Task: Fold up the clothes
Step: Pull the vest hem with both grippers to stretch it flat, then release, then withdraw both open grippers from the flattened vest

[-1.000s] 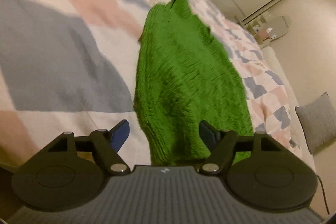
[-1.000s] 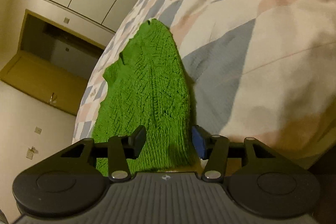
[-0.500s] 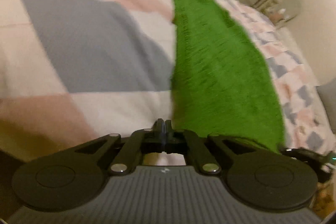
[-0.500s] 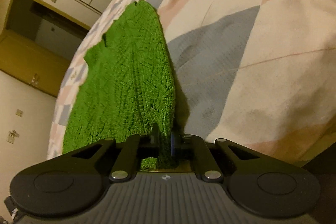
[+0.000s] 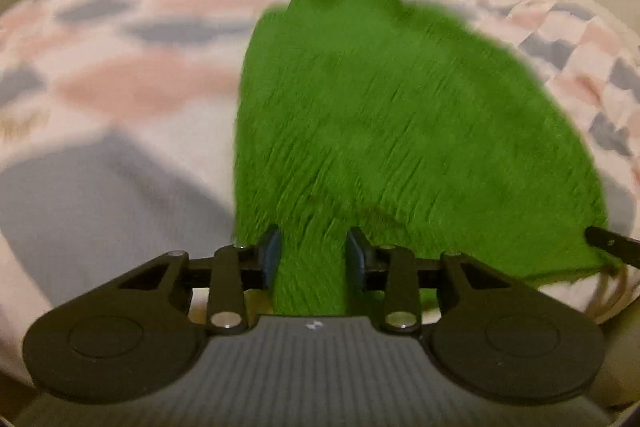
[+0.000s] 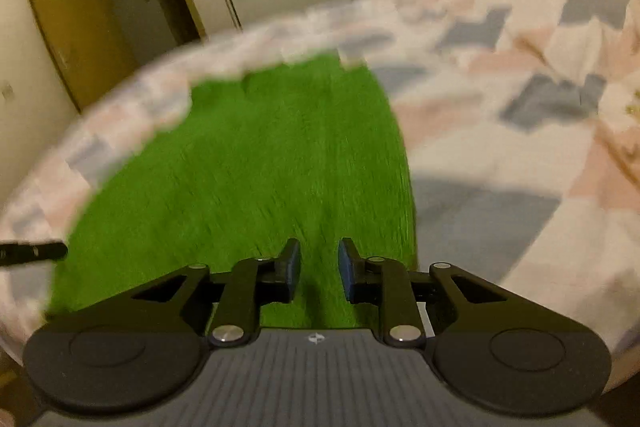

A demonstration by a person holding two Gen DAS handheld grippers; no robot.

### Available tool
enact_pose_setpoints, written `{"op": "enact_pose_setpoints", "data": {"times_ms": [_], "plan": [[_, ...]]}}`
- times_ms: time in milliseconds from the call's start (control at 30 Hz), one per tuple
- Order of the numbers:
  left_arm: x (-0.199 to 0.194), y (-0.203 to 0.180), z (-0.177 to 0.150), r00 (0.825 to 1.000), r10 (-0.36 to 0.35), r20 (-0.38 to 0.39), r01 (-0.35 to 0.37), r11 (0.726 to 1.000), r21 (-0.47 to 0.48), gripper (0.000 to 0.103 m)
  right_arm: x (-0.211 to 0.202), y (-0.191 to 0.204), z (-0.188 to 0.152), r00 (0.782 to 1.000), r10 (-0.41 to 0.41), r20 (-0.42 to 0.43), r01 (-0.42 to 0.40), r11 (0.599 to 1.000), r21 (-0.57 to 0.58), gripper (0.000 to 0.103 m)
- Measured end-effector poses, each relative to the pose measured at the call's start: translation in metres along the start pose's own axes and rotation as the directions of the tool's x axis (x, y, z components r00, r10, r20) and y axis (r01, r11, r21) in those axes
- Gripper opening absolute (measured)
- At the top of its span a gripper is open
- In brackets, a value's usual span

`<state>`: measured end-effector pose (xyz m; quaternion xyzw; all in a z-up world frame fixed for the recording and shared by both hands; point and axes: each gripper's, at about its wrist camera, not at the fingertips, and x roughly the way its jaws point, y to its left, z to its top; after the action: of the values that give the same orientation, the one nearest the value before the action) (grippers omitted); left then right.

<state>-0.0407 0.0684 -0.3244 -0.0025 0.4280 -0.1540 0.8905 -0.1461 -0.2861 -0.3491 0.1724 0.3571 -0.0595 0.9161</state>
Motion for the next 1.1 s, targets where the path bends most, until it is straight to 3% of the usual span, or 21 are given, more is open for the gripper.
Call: {"op": "enact_pose_setpoints", "data": {"times_ms": [100,200,267,300,400,433,533,933,1100], "plan": [[-0.012,-0.012,-0.002,0.997,0.067,-0.044,-0.067,0.998,0.015,0.035,0.002,0.001,-0.008,0.999,-0.019,-0.032,0.019,1.0,-0.014,0.02],[-0.039,-0.021,-0.001,0.995,0.078,-0.063,-0.078,0.997,0.01,0.038,-0.013,0.004,-0.005,0.998,-0.036,-0.053,0.036,0.999,-0.001,0.023],[-0.059,-0.03,0.003,0.996,0.073,-0.045,-0.072,0.997,0.018,0.041,-0.022,0.008,0.001,0.998,-0.035,-0.049,0.037,0.999,0.026,0.033],[-0.067,-0.035,0.007,0.997,0.076,-0.031,-0.075,0.997,0.029,0.046,-0.031,0.011,0.003,0.999,-0.029,-0.034,0.03,0.999,0.029,0.043],[-0.09,-0.054,0.015,0.994,0.107,0.023,-0.108,0.991,0.073,0.058,-0.06,0.025,0.011,0.999,0.01,0.03,-0.01,1.0,0.017,0.05],[-0.097,-0.06,0.014,0.992,0.12,0.034,-0.122,0.989,0.083,0.063,-0.071,0.029,0.014,0.999,0.02,0.047,-0.021,1.0,0.015,0.057],[-0.11,-0.072,0.01,0.991,0.131,0.034,-0.134,0.987,0.09,0.065,-0.097,0.04,0.019,0.998,0.02,0.064,-0.021,1.0,0.016,0.071],[-0.15,-0.087,-0.016,0.99,0.128,0.058,-0.133,0.986,0.099,0.078,-0.139,0.066,-0.006,0.999,-0.018,0.034,0.019,1.0,-0.003,0.098],[-0.163,-0.089,-0.021,0.99,0.118,0.076,-0.126,0.987,0.098,0.079,-0.152,0.078,-0.009,0.997,-0.043,0.061,0.045,0.998,-0.04,0.101]]}}
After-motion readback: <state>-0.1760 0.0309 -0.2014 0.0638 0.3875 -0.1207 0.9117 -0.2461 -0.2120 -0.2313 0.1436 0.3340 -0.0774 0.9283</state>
